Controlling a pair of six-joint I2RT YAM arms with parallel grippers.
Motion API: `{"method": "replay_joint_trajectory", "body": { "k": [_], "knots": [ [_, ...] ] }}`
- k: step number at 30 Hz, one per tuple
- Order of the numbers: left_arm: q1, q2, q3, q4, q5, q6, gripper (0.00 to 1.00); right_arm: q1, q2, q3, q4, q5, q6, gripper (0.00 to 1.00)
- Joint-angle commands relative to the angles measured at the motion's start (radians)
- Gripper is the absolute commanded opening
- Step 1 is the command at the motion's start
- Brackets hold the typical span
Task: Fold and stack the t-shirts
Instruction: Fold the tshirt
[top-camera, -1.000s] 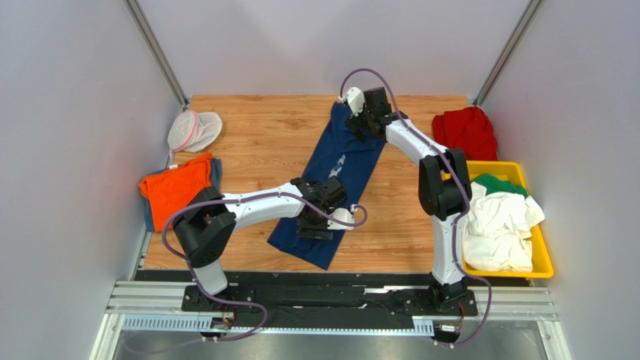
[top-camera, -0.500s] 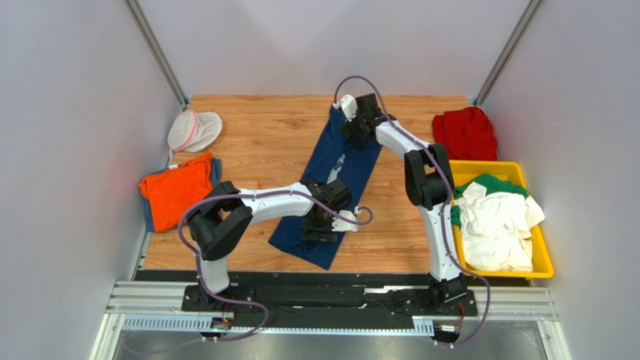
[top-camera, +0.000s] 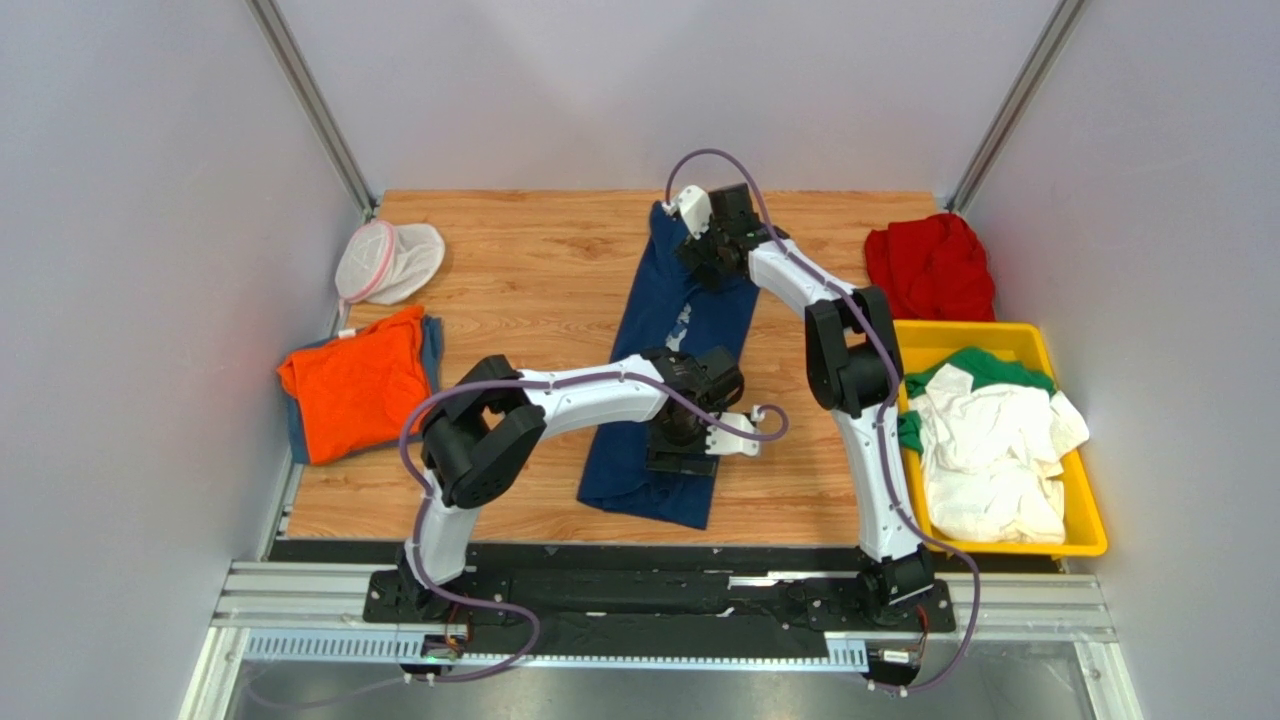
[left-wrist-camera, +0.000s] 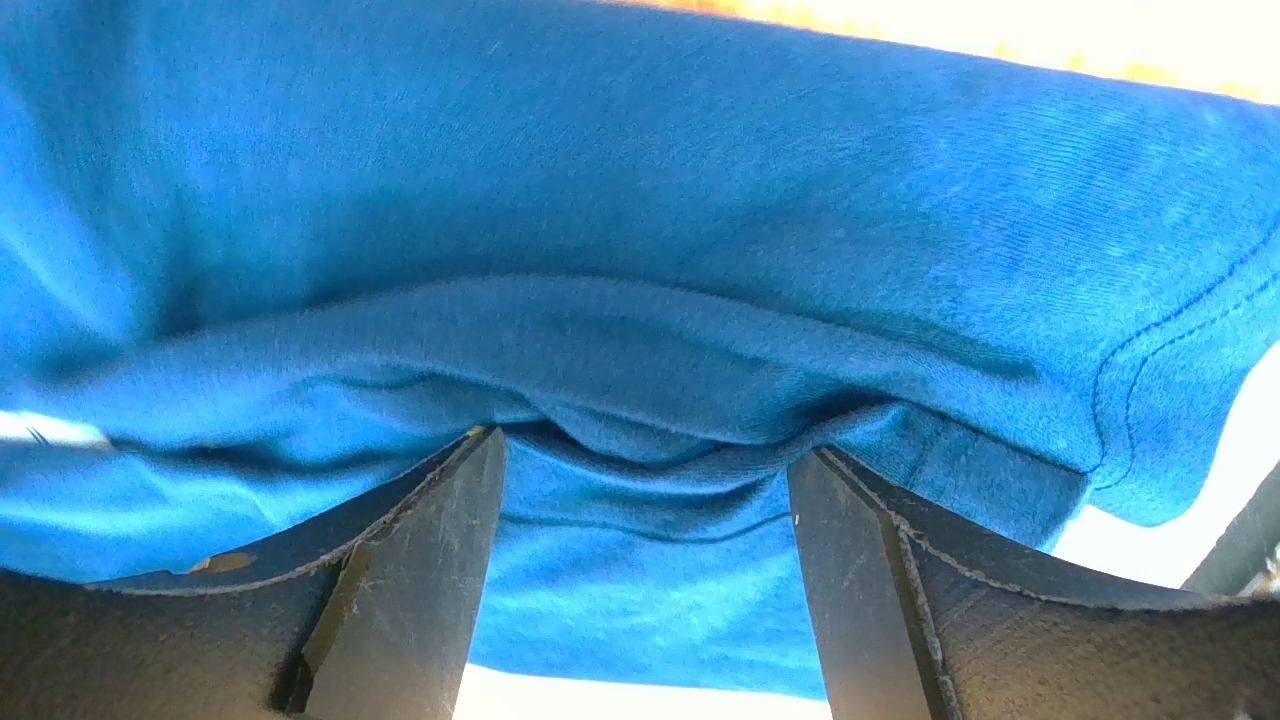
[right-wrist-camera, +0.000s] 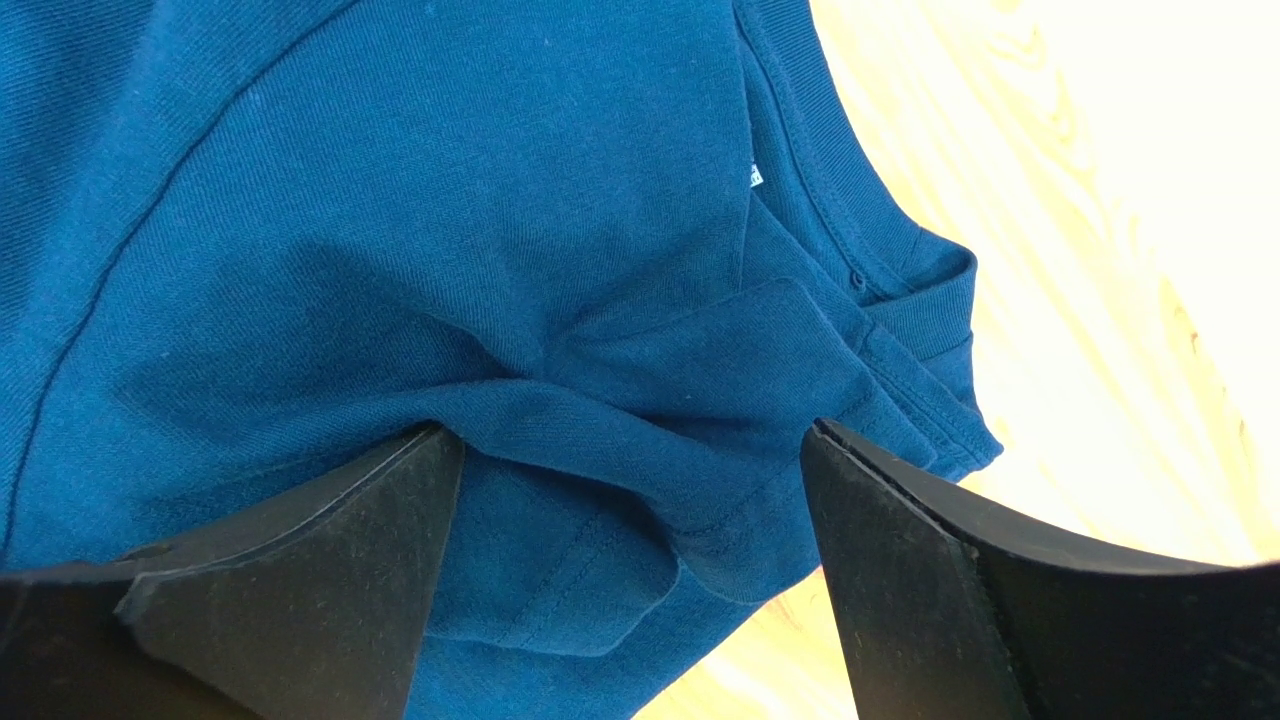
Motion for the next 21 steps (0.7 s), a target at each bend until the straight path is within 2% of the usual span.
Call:
{"method": "replay_joint_trajectory", "body": {
  "k": [1,15,21],
  "knots": [
    [-0.005,0.057,0.093,0.009,0.051,0.016,0.78,0.009,0.051,0.056,-0.002,-0.001,-0.027,0.88],
    [-0.007,0.149,0.173,0.007,0.083,0.061,0.78,0.007,0.155,0.235,0.005,0.070,-0.116,0.90],
    [-0.007,0.192,0.222,0.007,0.089,0.062,0.78,0.009,0.187,0.259,0.050,0.111,-0.161,0.92]
  ]
}}
